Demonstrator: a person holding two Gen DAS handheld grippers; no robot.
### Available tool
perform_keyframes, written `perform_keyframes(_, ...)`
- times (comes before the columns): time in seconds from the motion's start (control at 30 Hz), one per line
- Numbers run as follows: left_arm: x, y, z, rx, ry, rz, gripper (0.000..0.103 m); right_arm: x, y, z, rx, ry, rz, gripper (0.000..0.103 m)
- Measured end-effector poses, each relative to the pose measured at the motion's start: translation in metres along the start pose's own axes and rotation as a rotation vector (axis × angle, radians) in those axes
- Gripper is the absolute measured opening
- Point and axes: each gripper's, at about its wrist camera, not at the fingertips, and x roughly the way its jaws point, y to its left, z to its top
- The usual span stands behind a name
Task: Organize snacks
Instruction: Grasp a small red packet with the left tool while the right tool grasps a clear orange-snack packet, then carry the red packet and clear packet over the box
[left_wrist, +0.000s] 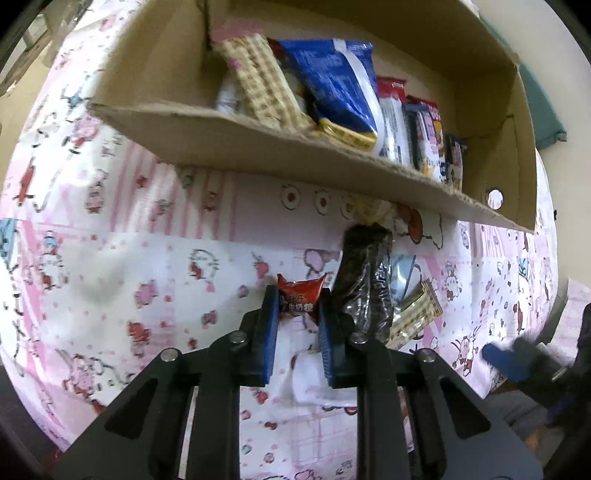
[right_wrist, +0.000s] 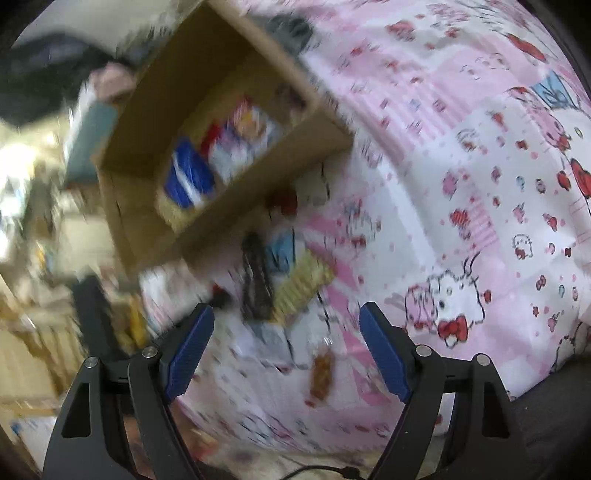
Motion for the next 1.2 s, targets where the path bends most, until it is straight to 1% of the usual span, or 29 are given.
perform_keyframes(0.03, -0.003, 0.002, 0.000, 0.000, -0.004, 0.007, 0.017, 0.010, 0.004, -0.005, -0.037, 0.041, -0.044, 0.082)
perform_keyframes(0.07, -0.005, 0.003, 0.000, 0.000, -0.006, 0.013, 0.017, 0.021, 0.008, -0.011, -0.070, 0.083, -0.085, 0.075)
perform_keyframes(0.1, -0.009, 0.005, 0.000, 0.003, -0.010, 0.021, 0.017, 0.028, 0.010, -0.015, -0.090, 0.102, -0.111, 0.061)
perform_keyframes(0.13, -0.012, 0.007, -0.001, 0.006, -0.015, 0.029, 0.017, 0.036, 0.012, -0.021, -0.112, 0.122, -0.152, 0.058)
perform_keyframes(0.17, -0.014, 0.008, -0.001, 0.007, -0.018, 0.033, 0.017, 0.042, 0.014, -0.025, -0.128, 0.138, -0.177, 0.058)
perform_keyframes(0.23, -0.019, 0.011, -0.002, 0.004, -0.023, 0.040, 0.017, 0.054, 0.019, -0.036, -0.167, 0.175, -0.209, 0.055)
perform_keyframes(0.27, -0.021, 0.013, -0.002, 0.000, -0.024, 0.039, 0.017, 0.058, 0.024, -0.041, -0.198, 0.179, -0.236, 0.055)
perform_keyframes(0.33, -0.025, 0.015, -0.003, -0.010, -0.024, 0.042, 0.016, 0.062, 0.030, -0.048, -0.250, 0.169, -0.287, 0.048)
perform_keyframes(0.37, -0.025, 0.015, -0.003, -0.010, -0.025, 0.044, 0.016, 0.063, 0.031, -0.050, -0.268, 0.163, -0.311, 0.033)
perform_keyframes(0.4, -0.026, 0.014, -0.004, -0.006, -0.027, 0.048, 0.016, 0.064, 0.032, -0.051, -0.280, 0.154, -0.323, 0.021)
perform_keyframes(0.5, -0.027, 0.010, -0.006, 0.008, -0.028, 0.061, 0.016, 0.061, 0.034, -0.048, -0.285, 0.126, -0.303, 0.019)
perform_keyframes(0.6, -0.031, 0.014, -0.006, 0.003, -0.033, 0.068, 0.016, 0.053, 0.036, -0.044, -0.285, 0.090, -0.276, 0.019)
perform_keyframes(0.73, -0.038, 0.021, -0.009, -0.007, -0.046, 0.081, 0.016, 0.035, 0.039, -0.039, -0.279, 0.032, -0.208, 0.019)
perform_keyframes(0.9, -0.048, 0.026, -0.012, -0.003, -0.066, 0.105, 0.016, 0.013, 0.051, -0.035, -0.292, -0.063, -0.128, 0.019)
perform_keyframes(1.07, -0.053, 0.035, -0.017, -0.016, -0.063, 0.123, 0.016, 0.005, 0.055, -0.034, -0.295, -0.093, -0.096, 0.019)
perform_keyframes(1.2, -0.061, 0.041, -0.022, -0.016, -0.084, 0.141, 0.016, -0.002, 0.057, -0.035, -0.290, -0.115, -0.069, 0.019)
